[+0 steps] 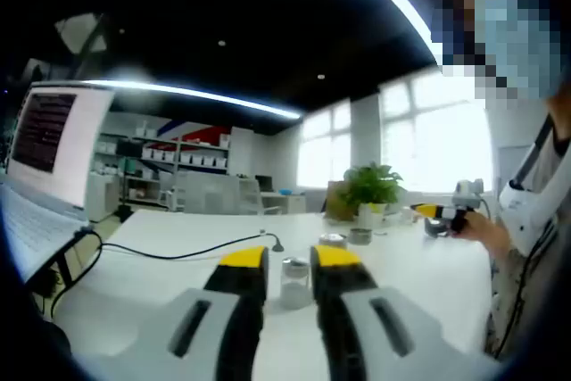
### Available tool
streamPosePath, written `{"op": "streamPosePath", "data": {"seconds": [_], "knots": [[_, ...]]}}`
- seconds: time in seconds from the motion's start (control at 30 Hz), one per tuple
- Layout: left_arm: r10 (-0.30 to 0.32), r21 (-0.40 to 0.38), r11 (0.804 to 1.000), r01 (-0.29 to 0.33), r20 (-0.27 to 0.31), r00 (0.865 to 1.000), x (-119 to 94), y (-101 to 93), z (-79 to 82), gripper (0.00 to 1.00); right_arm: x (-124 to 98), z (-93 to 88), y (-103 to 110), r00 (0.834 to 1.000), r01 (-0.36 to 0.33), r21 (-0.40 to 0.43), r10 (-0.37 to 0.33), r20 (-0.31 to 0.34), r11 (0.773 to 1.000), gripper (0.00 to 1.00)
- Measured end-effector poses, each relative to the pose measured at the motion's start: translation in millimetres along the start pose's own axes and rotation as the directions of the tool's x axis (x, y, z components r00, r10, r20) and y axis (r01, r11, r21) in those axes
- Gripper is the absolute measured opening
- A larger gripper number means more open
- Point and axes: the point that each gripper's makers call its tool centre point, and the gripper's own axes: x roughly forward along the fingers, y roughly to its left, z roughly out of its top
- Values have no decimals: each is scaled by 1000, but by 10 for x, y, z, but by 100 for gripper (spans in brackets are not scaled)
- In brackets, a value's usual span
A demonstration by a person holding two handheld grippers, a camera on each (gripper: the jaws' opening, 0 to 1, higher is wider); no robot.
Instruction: Rotate the seasoning bottle until the label or dispensing opening points toward the visible target arrow and the bottle remains upright within the marked orientation range
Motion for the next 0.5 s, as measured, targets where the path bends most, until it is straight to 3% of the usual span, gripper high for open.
{"op": "streamPosePath", "data": {"seconds": [0.5], "knots": [[19,-10,1000,-19,0,1000,-91,30,-66,20,35,7,53,1000,-10,0,10,-3,1000,27]]}}
